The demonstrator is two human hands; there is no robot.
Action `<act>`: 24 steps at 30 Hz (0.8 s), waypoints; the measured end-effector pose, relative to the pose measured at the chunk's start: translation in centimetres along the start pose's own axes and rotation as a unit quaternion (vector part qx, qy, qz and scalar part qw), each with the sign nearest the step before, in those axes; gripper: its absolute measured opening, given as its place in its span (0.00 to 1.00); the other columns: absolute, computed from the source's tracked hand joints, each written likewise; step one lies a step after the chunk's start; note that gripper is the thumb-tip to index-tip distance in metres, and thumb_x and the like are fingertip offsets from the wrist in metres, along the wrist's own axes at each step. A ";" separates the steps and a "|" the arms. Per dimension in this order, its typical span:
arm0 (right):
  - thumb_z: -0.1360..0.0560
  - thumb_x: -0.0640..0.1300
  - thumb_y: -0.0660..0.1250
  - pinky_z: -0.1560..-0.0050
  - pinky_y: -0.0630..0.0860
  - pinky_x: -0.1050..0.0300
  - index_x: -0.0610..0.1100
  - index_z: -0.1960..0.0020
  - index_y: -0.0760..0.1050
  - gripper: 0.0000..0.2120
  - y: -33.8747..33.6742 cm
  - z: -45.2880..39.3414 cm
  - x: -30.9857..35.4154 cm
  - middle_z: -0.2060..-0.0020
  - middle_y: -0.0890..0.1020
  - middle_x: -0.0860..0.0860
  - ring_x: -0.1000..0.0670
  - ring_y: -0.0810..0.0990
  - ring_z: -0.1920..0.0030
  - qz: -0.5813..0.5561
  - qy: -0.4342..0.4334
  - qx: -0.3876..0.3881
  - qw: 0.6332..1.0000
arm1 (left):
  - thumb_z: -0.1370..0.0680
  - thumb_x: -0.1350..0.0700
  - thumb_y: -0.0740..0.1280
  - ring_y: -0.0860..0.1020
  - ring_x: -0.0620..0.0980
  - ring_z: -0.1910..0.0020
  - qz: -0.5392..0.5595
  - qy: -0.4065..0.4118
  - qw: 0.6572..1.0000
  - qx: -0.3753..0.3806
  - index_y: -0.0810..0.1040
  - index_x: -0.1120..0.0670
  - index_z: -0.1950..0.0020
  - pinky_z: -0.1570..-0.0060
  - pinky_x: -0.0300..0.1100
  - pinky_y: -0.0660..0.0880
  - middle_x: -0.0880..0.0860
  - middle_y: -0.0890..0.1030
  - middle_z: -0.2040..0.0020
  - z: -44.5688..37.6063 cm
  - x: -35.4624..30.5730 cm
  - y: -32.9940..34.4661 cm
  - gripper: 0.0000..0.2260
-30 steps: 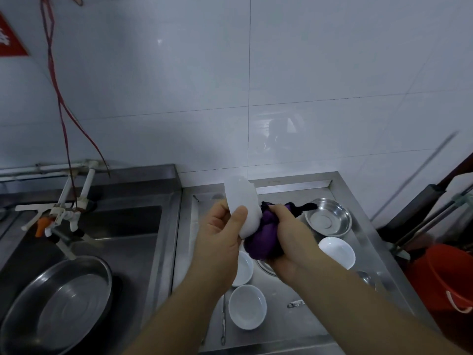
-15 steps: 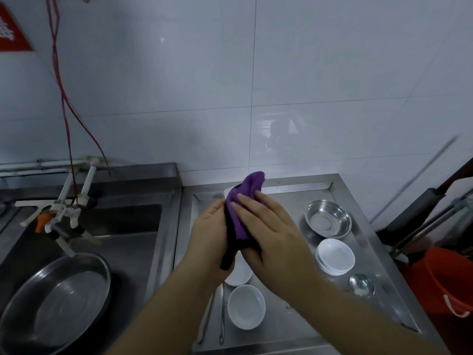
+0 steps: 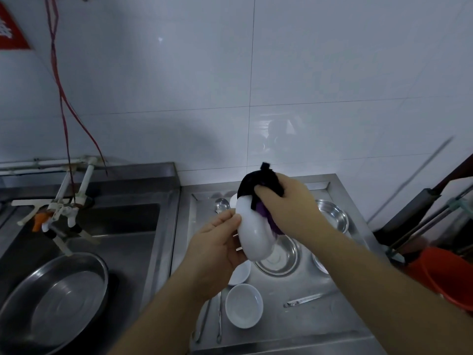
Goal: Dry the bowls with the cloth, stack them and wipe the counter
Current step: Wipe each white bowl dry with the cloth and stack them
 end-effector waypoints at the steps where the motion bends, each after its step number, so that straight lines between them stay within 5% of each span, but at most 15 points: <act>1: 0.26 0.57 0.66 0.62 0.77 0.58 0.60 0.57 0.80 0.05 -0.1 0.2 -0.8 0.67 0.83 0.57 0.55 0.80 0.65 -0.046 0.040 -0.027 0.998 | 0.23 0.56 0.67 0.85 0.63 0.42 0.005 0.008 1.000 0.005 0.85 0.56 0.39 0.48 0.59 0.85 0.63 0.86 0.40 0.0 0.0 0.2 0.15; 4: 0.29 0.57 0.65 0.61 0.75 0.51 0.58 0.60 0.81 0.07 0.3 1.5 -2.9 0.73 0.80 0.56 0.49 0.79 0.65 -0.170 0.156 -0.104 0.967 | 0.25 0.56 0.69 0.87 0.58 0.49 0.017 0.030 0.999 -0.002 0.89 0.54 0.47 0.55 0.53 0.86 0.62 0.87 0.43 0.1 0.1 0.4 0.11; 7: 0.26 0.56 0.66 0.62 0.73 0.50 0.56 0.62 0.82 0.10 1.4 2.5 -4.3 0.74 0.78 0.56 0.48 0.77 0.67 -0.223 0.220 -0.092 0.945 | 0.19 0.57 0.66 0.88 0.57 0.48 0.003 0.043 0.999 -0.029 0.85 0.54 0.41 0.53 0.50 0.86 0.60 0.87 0.43 -0.3 0.7 0.0 0.10; 14: 0.18 0.58 0.63 0.63 0.75 0.50 0.52 0.53 0.81 0.13 1.9 4.3 -6.2 0.62 0.83 0.49 0.44 0.81 0.62 -0.212 0.254 -0.089 0.939 | 0.13 0.53 0.61 0.83 0.58 0.37 -0.138 0.072 0.985 -0.074 0.80 0.49 0.32 0.33 0.58 0.78 0.54 0.85 0.38 -0.1 3.0 0.8 0.12; 18: 0.15 0.53 0.62 0.54 0.82 0.44 0.47 0.51 0.81 0.14 1.6 4.4 -7.1 0.56 0.85 0.42 0.40 0.84 0.56 -0.204 0.281 -0.051 0.937 | 0.12 0.52 0.59 0.83 0.41 0.53 -0.280 0.146 0.948 -0.029 0.81 0.43 0.44 0.52 0.34 0.80 0.45 0.85 0.51 0.6 2.8 1.9 0.11; 20: 0.15 0.52 0.62 0.50 0.83 0.44 0.46 0.50 0.80 0.13 1.2 4.3 -7.4 0.55 0.86 0.42 0.41 0.86 0.52 -0.191 0.289 -0.032 0.937 | 0.12 0.52 0.59 0.78 0.42 0.59 -0.353 0.180 0.918 -0.011 0.78 0.48 0.47 0.58 0.32 0.76 0.47 0.81 0.54 0.8 2.8 2.2 0.10; 24: 0.17 0.50 0.67 0.65 0.85 0.50 0.44 0.49 0.81 0.11 0.7 4.2 -8.0 0.59 0.88 0.42 0.41 0.88 0.59 -0.230 0.306 0.000 0.924 | 0.12 0.51 0.57 0.74 0.42 0.64 -0.479 0.211 0.852 0.008 0.71 0.46 0.53 0.66 0.32 0.71 0.46 0.77 0.60 0.5 2.9 2.5 0.11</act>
Point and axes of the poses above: each hand's wrist, its own z-axis away from the middle knuckle, its own y-axis out of the palm, x = y × z, the point moved 7 cm from there along -z, towards the middle knuckle
